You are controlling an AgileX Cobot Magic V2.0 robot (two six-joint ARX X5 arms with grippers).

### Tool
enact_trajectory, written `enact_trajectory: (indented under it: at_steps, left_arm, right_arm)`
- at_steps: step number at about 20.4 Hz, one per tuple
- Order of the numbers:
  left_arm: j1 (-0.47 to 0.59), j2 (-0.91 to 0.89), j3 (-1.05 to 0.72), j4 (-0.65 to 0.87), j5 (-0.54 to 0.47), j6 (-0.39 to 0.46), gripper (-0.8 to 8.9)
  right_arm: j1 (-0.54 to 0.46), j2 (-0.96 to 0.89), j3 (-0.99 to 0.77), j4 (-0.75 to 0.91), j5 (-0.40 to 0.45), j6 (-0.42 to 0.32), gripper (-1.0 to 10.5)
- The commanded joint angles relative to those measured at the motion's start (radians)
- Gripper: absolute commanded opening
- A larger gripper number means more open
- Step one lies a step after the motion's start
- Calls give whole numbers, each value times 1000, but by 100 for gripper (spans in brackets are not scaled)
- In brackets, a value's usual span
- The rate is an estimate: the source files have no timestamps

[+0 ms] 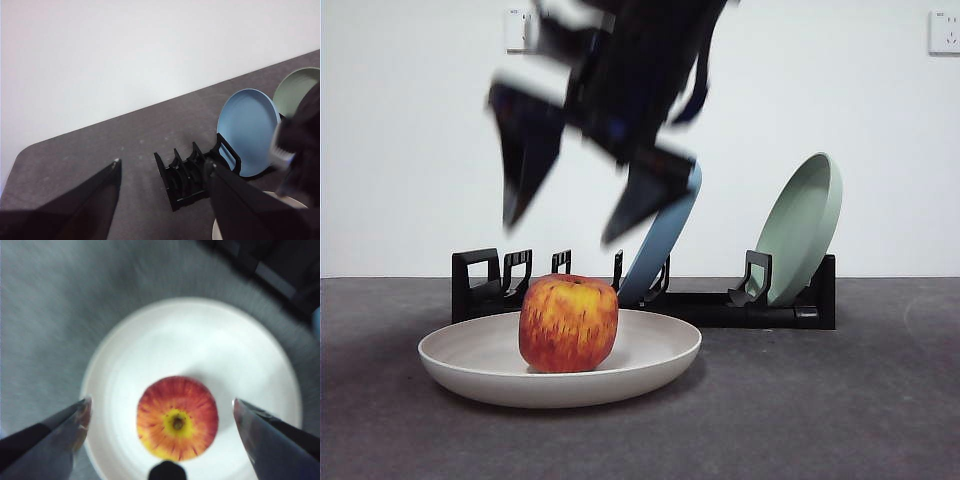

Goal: Take the yellow plate from the plate rack,put the plate on the table,take the apple from the table,put the apple in the plate

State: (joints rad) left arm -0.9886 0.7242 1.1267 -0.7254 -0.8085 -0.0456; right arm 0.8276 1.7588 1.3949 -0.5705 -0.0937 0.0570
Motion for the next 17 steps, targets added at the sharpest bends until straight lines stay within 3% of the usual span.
enact_trajectory:
  at_steps: [1, 6, 10, 12, 13, 16, 17]
  left_arm:
    - [2, 28, 0, 23, 2, -6, 283]
    - [2, 108, 0, 29, 3, 10, 283]
    - [2, 183, 0, 37, 11, 74, 279]
    - [3, 222, 0, 45, 60, 117, 278]
    - [8, 244, 0, 52, 113, 143, 262]
    - [36, 299, 0, 67, 294, 180, -4]
    - [52, 314, 0, 67, 350, 186, -10]
  right_arm:
    - [-13, -76, 1, -24, 8, -24, 472]
    - [-60, -234, 1, -106, 135, -28, 472]
    - [-116, -347, 1, -188, 231, -34, 468]
    - [-154, -398, 1, -229, 234, -34, 457]
    - [-185, -429, 1, -255, 230, -34, 381]
    - [-273, -499, 1, -335, 230, -34, 58]
    - [-299, -517, 1, -369, 228, -34, 3]
